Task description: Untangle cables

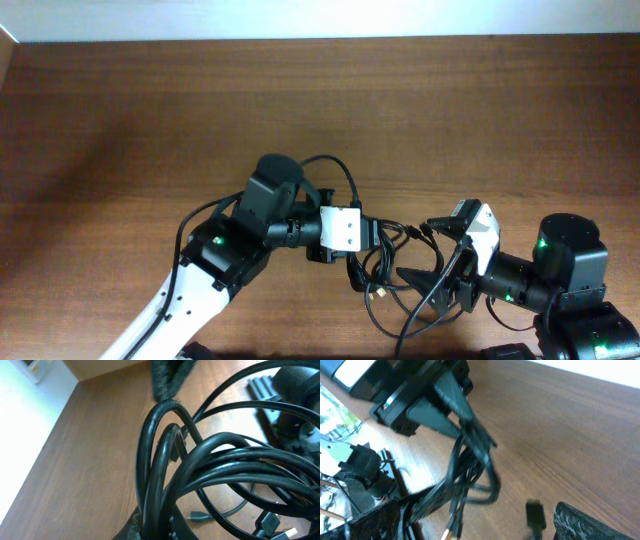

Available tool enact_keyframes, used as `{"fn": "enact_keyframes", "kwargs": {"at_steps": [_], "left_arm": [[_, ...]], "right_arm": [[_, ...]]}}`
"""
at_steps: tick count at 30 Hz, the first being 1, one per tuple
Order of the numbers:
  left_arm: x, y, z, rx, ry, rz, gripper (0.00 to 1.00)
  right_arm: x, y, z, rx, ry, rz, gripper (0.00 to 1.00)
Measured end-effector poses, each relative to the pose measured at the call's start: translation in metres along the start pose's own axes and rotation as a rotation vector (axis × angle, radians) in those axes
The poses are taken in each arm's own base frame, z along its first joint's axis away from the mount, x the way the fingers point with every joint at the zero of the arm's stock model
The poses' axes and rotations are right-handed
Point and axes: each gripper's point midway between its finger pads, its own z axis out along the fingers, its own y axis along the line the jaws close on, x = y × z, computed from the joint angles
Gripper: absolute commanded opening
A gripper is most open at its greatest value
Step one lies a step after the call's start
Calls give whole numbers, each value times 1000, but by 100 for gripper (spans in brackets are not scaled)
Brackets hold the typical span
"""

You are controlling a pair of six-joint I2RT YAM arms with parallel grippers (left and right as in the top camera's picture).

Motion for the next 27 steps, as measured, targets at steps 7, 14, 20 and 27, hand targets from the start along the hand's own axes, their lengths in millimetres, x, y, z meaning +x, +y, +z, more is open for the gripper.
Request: {"fn": "enact_keyframes", "kwargs": {"at_steps": [7,14,20,27], "left_arm": [[-13,-19,7,72,-38,20,0],[-19,-27,11,95,-53,54,0],[-27,-20,11,65,-84,95,0],[-28,-17,11,53,-84,102,0]], "right_arm": [[-8,-1,0,3,-28,-29,87],[-6,-1,0,1,-23,-27,77],[-2,2,0,-14,-8,-5,70],[1,8,0,-44,0,9,9]]}}
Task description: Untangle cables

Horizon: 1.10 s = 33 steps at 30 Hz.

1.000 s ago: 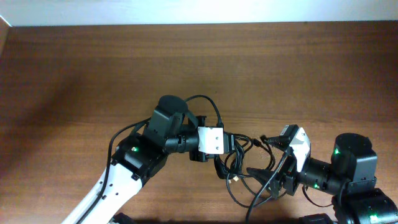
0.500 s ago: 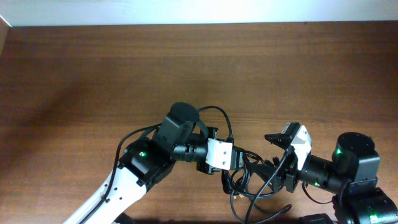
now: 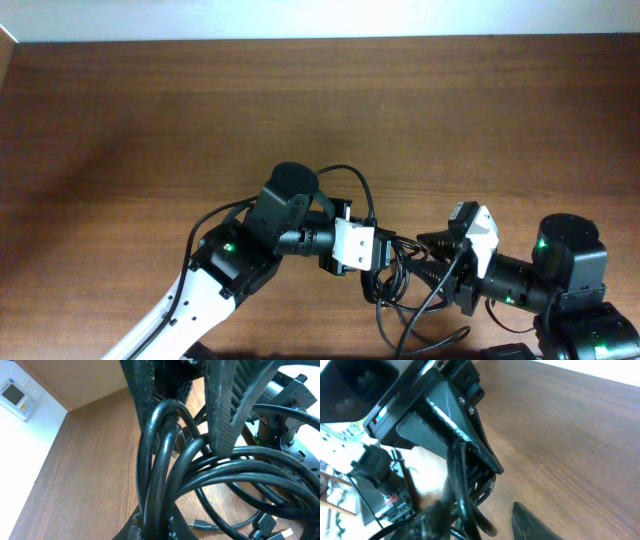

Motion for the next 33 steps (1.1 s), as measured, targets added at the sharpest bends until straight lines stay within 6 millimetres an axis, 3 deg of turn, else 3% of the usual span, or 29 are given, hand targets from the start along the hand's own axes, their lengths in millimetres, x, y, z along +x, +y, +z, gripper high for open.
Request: {"fn": "enact_keyframes", "kwargs": {"at_steps": [2,13,14,16,18,20,23,28,33], "left_arm": [[-1,2,0,-7,-1,5,0],[0,2,0,-10,1,5,0],[-1,2,0,-7,-4,5,4],[-3,2,-1,-3,-18,9,31],[-7,1,-1,6,-39,17,52],[-14,-2,-1,28,-72,17,99],[-16,-9,-2,63,-87,-8,99],[-2,-15,-1,74,-21,-65,99],[26,3,-4,-51,115,-353,99]], "right_arm": [[0,1,0,-7,1,3,4],[0,3,0,-14,0,-1,4],[0,3,0,-14,0,0,4],[0,2,0,-11,-1,-2,4],[0,-2,-1,16,2,-5,4],[4,-15,-1,90,25,4,4],[9,-36,-4,213,51,6,4],[0,-53,-8,308,27,-2,4],[-14,-59,-10,337,-26,-20,4]]}}
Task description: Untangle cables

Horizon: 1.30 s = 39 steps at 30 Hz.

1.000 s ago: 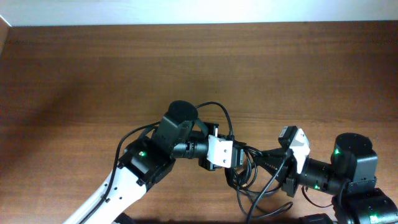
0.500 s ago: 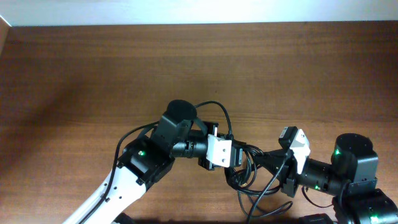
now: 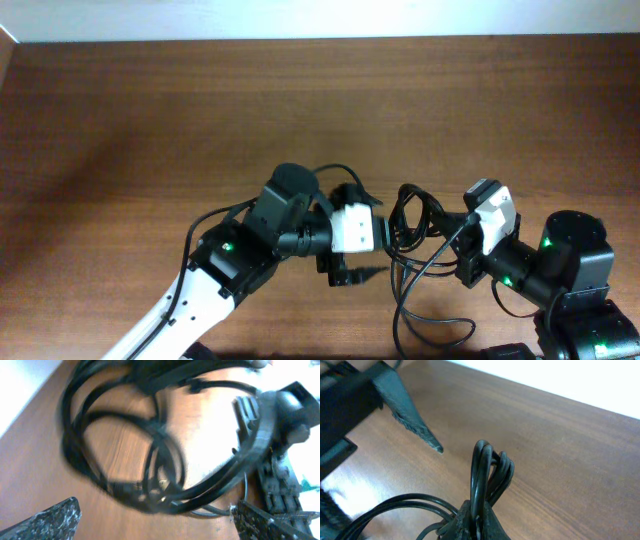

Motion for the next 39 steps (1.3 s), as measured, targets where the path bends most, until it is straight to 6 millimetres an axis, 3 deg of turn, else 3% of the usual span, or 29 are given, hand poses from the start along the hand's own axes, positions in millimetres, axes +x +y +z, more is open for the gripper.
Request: {"fn": "enact_keyframes", "kwargs": {"at_steps": [8,13,18,23,24,26,27,35,39], "left_arm": [[22,49,-24,-169,1,-535,99],[15,42,-27,-85,-50,-726,99],[-6,26,-27,54,-112,-768,99],[-13,17,-31,130,-133,-785,99],[-13,16,-32,142,-135,-785,96],[-15,13,-32,159,-138,-783,79],[-15,12,-32,166,-139,-774,75],[9,15,-29,85,-52,-768,73],[12,19,-29,55,-44,-757,66]], "right_arm": [[-5,1,0,-6,-20,-2,4],[-18,20,-2,-121,-77,-45,4],[-35,45,-8,-267,-156,-98,4],[-38,53,-11,-318,-172,-103,4],[-38,55,-12,-327,-176,-105,4],[-39,58,-13,-346,-180,-106,4],[-40,59,-14,-354,-181,-105,4],[-49,68,-19,-406,-222,-126,4],[-51,77,-24,-464,-237,-139,4]]}}
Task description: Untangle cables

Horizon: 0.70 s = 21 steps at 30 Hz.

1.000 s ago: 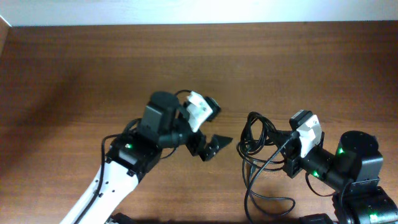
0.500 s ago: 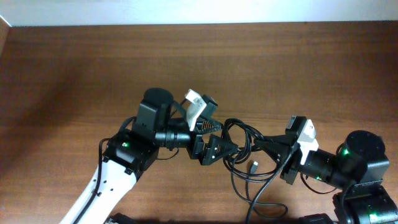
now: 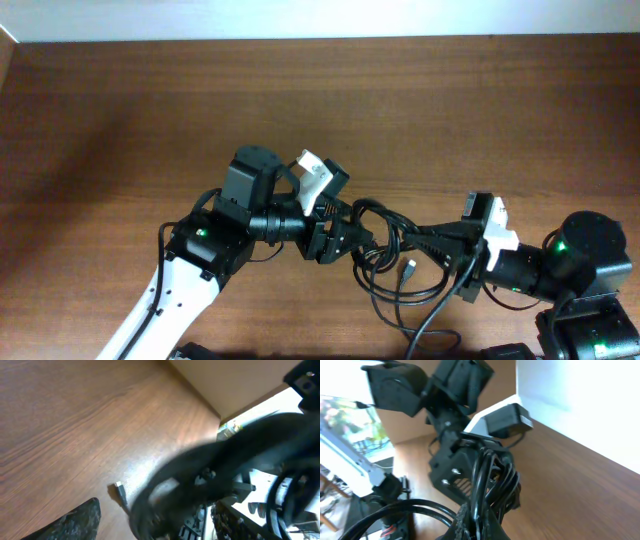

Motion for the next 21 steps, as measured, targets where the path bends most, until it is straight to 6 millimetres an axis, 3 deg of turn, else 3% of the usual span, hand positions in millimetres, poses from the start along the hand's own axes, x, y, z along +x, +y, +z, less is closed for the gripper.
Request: {"fn": "enact_keyframes", "kwargs": {"at_steps": [3,6,8,9,21], "left_arm": [[-2,1,0,-7,-6,10,59],[-5,0,0,-1,-19,31,41],[-8,-2,0,8,-27,47,8],[-8,-2,0,9,-27,45,0],[-7,-2,-1,14,-26,45,0]], "right_arm": [[-3,5,0,-27,-10,11,4],[-3,7,0,-39,-11,24,4],[-3,7,0,-42,-11,30,4],[-3,7,0,-41,-11,30,4],[0,-7,0,44,1,41,4]]}}
